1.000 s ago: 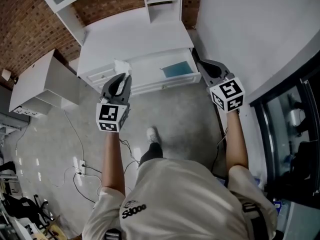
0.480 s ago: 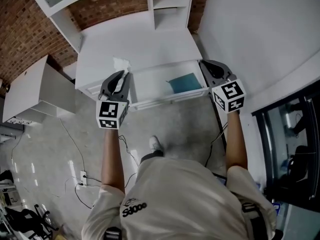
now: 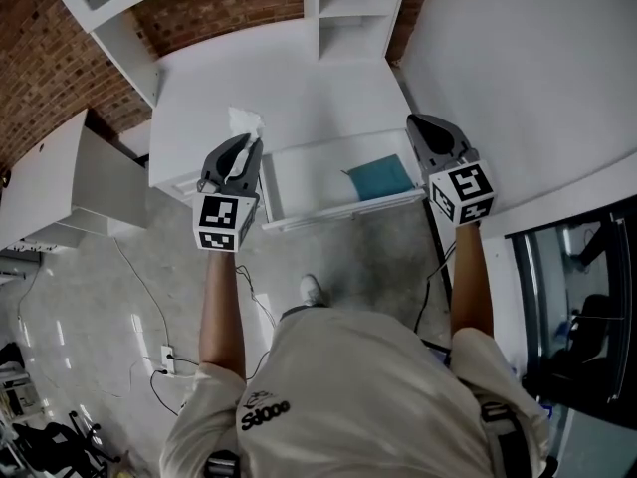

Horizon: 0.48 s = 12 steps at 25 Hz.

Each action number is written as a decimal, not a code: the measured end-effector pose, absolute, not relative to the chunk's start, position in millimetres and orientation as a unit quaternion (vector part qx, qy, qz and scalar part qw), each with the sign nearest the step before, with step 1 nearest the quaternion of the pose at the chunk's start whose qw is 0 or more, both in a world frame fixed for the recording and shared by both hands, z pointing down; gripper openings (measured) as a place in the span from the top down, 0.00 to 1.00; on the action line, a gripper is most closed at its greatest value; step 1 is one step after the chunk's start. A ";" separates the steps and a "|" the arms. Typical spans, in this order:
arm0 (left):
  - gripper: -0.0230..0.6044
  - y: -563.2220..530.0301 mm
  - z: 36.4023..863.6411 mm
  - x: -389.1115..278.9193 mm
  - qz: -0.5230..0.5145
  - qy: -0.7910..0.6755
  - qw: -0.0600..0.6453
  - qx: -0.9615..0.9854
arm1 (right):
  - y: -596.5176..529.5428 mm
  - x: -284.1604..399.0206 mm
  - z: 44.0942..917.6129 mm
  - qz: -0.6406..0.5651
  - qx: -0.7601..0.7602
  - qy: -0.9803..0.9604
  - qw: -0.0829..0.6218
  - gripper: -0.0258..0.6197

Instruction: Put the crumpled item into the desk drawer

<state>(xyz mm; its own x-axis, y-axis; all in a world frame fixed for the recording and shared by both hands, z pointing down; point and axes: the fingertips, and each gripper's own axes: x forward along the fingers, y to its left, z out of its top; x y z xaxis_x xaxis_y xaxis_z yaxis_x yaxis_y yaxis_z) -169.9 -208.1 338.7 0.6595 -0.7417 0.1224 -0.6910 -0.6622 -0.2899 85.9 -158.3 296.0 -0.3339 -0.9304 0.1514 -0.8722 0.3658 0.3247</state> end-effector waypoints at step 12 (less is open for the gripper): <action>0.85 -271.4 363.8 -192.6 -0.132 0.373 0.095 -0.913 | -224.7 56.4 318.6 -0.073 0.561 -0.808 0.163 0.97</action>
